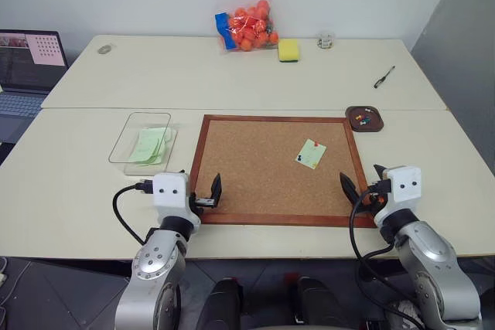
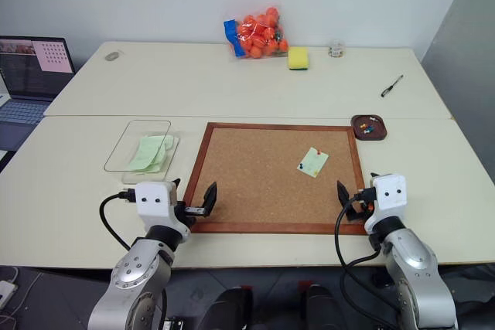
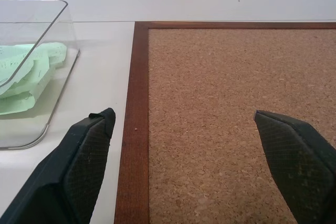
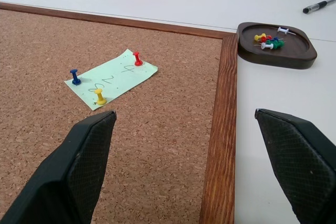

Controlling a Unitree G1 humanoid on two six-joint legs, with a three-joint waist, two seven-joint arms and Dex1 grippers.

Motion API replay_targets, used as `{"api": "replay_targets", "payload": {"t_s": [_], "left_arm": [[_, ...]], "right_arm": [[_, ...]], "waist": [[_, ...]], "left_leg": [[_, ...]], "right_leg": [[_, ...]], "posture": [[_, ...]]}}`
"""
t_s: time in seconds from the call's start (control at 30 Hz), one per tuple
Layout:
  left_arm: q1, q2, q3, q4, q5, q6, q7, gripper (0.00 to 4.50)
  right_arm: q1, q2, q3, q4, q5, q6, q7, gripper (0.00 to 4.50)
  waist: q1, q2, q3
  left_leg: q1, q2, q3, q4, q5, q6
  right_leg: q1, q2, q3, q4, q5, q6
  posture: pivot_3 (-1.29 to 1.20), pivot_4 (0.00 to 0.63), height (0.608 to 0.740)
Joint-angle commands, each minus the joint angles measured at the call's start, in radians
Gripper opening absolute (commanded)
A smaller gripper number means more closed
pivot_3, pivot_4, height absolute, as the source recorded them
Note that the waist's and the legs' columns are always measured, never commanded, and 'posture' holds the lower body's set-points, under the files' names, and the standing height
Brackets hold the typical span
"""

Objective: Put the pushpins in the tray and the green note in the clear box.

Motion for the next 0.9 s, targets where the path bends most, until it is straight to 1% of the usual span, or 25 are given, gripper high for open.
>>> {"api": "replay_targets", "payload": {"t_s": [0.03, 0.7, 0.9], "left_arm": [[-0.008, 0.004, 0.01, -0.048, 0.003, 0.003, 0.008, 4.46], [-0.011, -0.008, 0.014, -0.041, 0.02, -0.007, 0.036, 4.46], [-0.076, 0.031, 0.025, -0.018, -0.038, 0.004, -0.045, 4.46]], "right_arm": [[-0.012, -0.008, -0.008, -0.036, 0.011, 0.005, 0.004, 4.5], [-0.021, -0.012, -0.008, -0.037, 0.01, 0.023, 0.004, 4.5], [-0.056, -0.032, -0.009, -0.025, 0.013, 0.033, 0.019, 4.5]], "waist": [[0.0, 0.0, 0.0], [0.0, 0.0, 0.0], [0.0, 0.0, 0.0]], "left_leg": [[0.0, 0.0, 0.0, 0.0, 0.0, 0.0], [0.0, 0.0, 0.0, 0.0, 0.0, 0.0], [0.0, 0.0, 0.0, 0.0, 0.0, 0.0]], "right_leg": [[0.0, 0.0, 0.0, 0.0, 0.0, 0.0], [0.0, 0.0, 0.0, 0.0, 0.0, 0.0], [0.0, 0.0, -0.001, -0.001, 0.0, 0.0]], "posture": [[0.0, 0.15, 0.74], [0.0, 0.15, 0.74], [0.0, 0.15, 0.74]]}}
